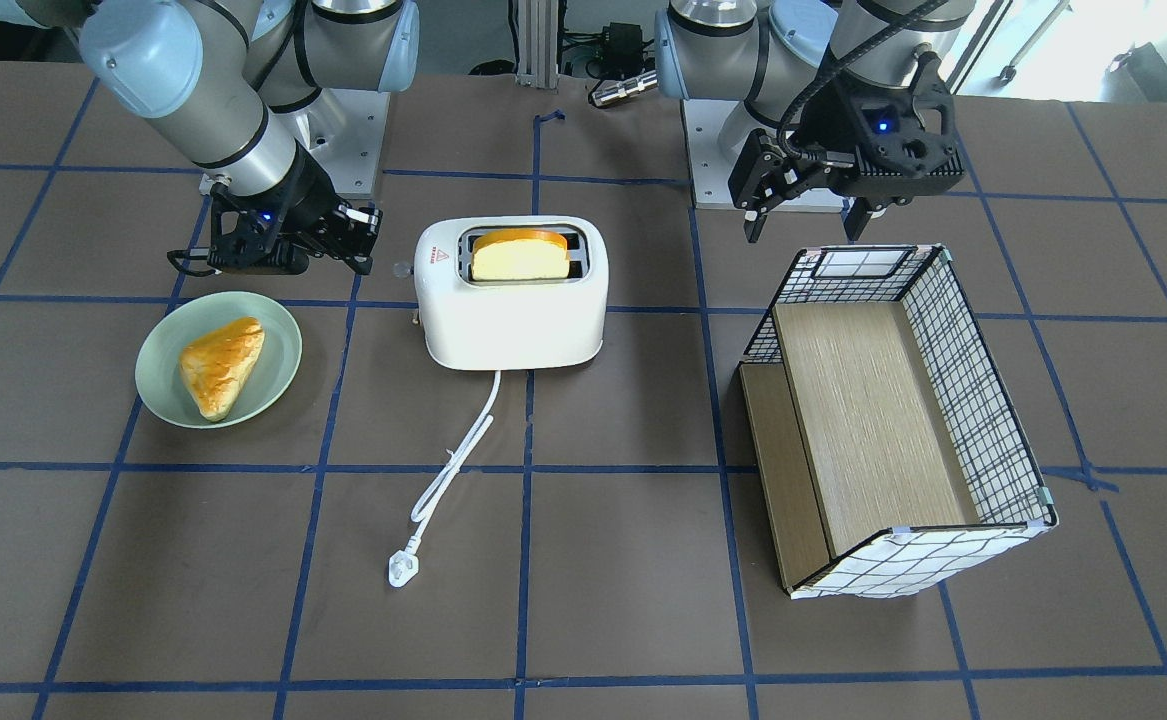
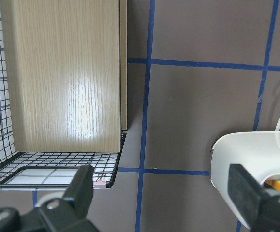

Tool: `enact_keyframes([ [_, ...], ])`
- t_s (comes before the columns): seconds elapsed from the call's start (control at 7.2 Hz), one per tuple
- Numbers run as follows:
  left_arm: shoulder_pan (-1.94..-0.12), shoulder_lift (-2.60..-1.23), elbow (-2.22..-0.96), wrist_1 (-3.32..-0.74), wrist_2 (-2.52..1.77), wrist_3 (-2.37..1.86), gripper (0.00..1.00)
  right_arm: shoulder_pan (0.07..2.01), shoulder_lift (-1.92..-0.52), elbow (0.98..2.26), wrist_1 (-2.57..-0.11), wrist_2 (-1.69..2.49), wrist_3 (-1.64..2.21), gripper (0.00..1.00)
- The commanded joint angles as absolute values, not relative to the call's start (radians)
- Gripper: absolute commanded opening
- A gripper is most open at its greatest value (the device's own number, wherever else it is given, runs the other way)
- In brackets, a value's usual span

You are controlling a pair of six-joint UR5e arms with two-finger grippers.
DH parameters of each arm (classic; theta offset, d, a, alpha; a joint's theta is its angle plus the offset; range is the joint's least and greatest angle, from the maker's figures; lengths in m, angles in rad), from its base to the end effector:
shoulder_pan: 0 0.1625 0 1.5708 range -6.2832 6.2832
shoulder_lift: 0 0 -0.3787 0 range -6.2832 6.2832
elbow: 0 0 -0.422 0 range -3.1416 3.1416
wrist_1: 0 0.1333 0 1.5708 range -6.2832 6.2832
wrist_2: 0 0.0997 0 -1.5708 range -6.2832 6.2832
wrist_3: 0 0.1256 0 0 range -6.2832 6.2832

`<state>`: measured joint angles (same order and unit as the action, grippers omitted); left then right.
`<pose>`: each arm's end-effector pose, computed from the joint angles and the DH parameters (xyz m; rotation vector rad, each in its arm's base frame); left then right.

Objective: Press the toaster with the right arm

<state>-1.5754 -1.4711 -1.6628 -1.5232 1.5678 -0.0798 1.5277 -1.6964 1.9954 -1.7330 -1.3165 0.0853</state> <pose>-0.1359 -0.4902 0.4227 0.1177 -3.1329 0.0864 0.1459 -0.4447 0.2799 0.2102 2.8759 0.2053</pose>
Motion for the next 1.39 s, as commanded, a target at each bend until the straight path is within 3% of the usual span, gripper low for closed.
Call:
enact_keyframes([
  [0.0,-1.575,-1.471,-1.663,-1.523,1.568,-0.080,1.00,1.529,-1.707,1.866,-1.640,-1.409,0.084,0.30],
  [0.14,-1.575,-1.471,-1.663,-1.523,1.568,-0.080,1.00,1.532,-1.707,1.829,-1.655,-1.458,0.065,0.77],
  [0.28,-1.575,-1.471,-1.663,-1.523,1.568,-0.080,1.00,1.534,-1.706,1.766,-1.649,-1.486,0.034,0.95],
  [0.42,-1.575,-1.471,-1.663,-1.523,1.568,-0.080,1.00,1.537,-1.689,1.684,-1.611,-1.538,-0.056,1.00],
  [0.69,-1.575,-1.471,-1.663,-1.523,1.568,-0.080,1.00,1.537,-1.649,1.558,-1.508,-1.598,-0.141,1.00],
  [1.25,-1.575,-1.471,-1.663,-1.523,1.568,-0.080,1.00,1.613,-1.537,1.422,-1.456,-1.649,-0.201,1.00],
])
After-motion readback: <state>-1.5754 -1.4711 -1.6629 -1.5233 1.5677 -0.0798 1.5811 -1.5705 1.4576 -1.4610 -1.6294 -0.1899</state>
